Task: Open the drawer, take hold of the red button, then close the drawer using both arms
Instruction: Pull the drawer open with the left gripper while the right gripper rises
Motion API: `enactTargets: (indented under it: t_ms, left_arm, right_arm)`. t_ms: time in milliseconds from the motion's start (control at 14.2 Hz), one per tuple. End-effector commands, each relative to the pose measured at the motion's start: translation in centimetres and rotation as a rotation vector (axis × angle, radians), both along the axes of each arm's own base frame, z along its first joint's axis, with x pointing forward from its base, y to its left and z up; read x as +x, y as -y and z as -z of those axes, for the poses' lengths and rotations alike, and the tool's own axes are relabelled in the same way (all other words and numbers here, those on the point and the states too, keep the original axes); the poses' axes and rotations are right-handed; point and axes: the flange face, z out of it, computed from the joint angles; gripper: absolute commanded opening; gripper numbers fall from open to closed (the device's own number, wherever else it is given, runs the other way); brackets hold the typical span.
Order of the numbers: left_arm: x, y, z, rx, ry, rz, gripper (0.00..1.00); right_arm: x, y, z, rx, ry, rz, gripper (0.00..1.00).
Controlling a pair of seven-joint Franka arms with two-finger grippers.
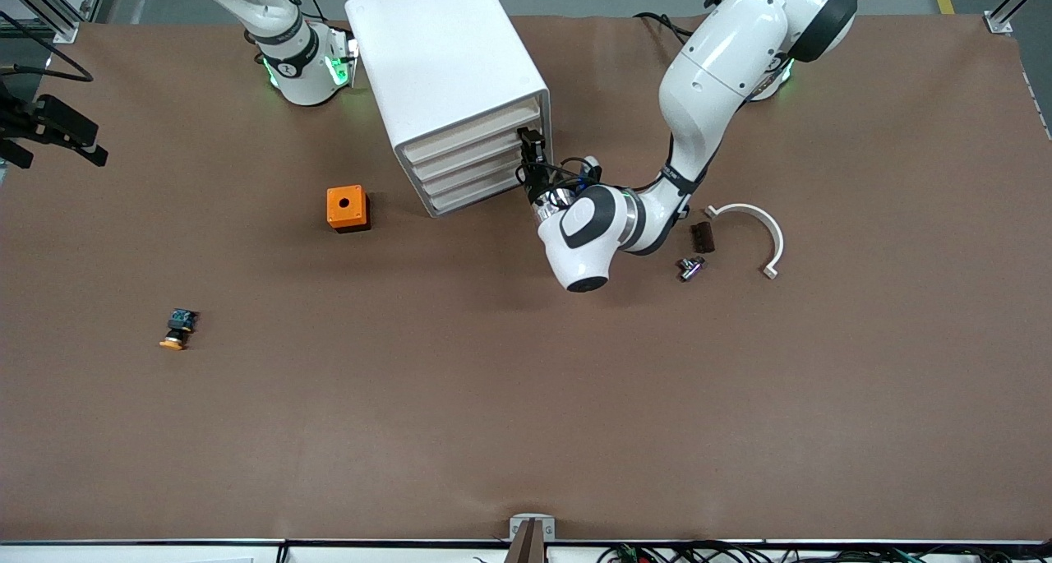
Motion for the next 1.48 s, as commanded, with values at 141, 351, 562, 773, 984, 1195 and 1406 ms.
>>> enactTargets:
  t_ms: [141, 351, 562, 773, 984, 1195, 1406]
  left_arm:
    - [3.9, -2.4, -0.6, -0.034, -0.038, -0.123, 0.16]
    - [6.9, -4.9, -0.9, -0.059, -0.053, -0.221, 0.18]
    - [9.6, -8.1, -0.5, -0.042, -0.036, -0.284, 0.18]
    - [11.5, -10.6, -0.3, -0.03, -0.026, -0.333, 0.18]
    - [13.4, -12.5, -0.6, -0.035, 0.0, -0.385, 0.18]
    - [13.8, -12.6, -0.7, -0.043, -0.002, -0.409, 0.18]
    - [13.9, -12.5, -0.8, -0.048, 0.001, -0.412, 0.3]
  right_arm:
    - [0.4, 0.7, -1.3, -0.012, 0.023, 0.007, 1.0]
    - [1.1, 0.9, -0.2, -0.013, 0.003, 0.009, 1.0]
    - [3.6, 1.0, 3.8, -0.009, -0.061, 0.008, 1.0]
    - [6.2, 1.6, 7.3, -0.009, -0.112, 0.013, 1.0]
    - [6.8, 2.1, 8.3, -0.008, -0.123, 0.022, 1.0]
    - [6.8, 1.6, 8.4, 0.005, -0.126, 0.033, 1.0]
    - [6.7, -2.0, 8.2, -0.002, -0.141, 0.225, 1.0]
